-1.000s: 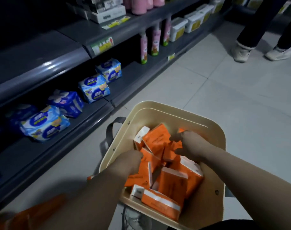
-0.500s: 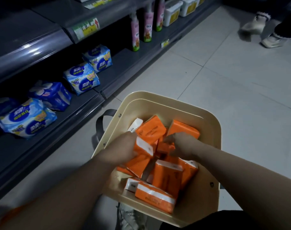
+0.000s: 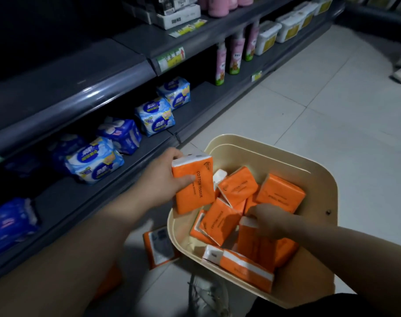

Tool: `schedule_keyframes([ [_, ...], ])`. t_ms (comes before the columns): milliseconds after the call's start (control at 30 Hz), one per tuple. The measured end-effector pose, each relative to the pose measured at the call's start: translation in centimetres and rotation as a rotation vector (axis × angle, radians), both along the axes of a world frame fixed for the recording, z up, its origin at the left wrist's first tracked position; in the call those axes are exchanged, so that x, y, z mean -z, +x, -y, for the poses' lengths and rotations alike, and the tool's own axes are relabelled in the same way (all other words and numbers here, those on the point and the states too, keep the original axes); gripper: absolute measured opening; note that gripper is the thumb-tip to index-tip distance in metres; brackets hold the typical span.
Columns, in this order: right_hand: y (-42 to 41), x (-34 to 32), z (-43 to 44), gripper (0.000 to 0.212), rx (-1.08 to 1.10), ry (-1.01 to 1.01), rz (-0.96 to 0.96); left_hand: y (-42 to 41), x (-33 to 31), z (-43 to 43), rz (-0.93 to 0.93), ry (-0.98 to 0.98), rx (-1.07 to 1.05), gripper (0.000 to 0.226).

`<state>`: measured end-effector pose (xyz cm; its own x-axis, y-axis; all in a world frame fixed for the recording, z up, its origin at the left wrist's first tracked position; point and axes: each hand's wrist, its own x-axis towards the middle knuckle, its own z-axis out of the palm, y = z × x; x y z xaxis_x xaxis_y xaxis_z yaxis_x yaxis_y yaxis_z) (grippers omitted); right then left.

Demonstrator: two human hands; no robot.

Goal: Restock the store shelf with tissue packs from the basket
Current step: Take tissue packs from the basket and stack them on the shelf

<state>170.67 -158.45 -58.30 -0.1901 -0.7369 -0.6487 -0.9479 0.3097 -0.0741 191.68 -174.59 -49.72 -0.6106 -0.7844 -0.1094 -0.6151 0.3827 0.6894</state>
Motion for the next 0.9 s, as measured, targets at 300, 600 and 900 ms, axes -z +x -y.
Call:
schedule_keyframes([
  [300, 2.1, -11.7, 6.2, 0.051, 0.332, -0.61, 0.281, 5.7, -5.9, 3.0, -0.037, -0.179, -0.217, 0.051],
  [600, 10.9, -20.7, 13.9, 0.007, 0.347, -0.868, 0.539, 15.0, -14.0, 5.5, -0.063, -0.365, -0.302, 0.054],
  [900, 18.6, -25.1, 20.6, 0.057, 0.31, -1.05, 0.569, 24.1, -19.0, 9.9, -0.043, -0.543, -0.556, 0.058],
])
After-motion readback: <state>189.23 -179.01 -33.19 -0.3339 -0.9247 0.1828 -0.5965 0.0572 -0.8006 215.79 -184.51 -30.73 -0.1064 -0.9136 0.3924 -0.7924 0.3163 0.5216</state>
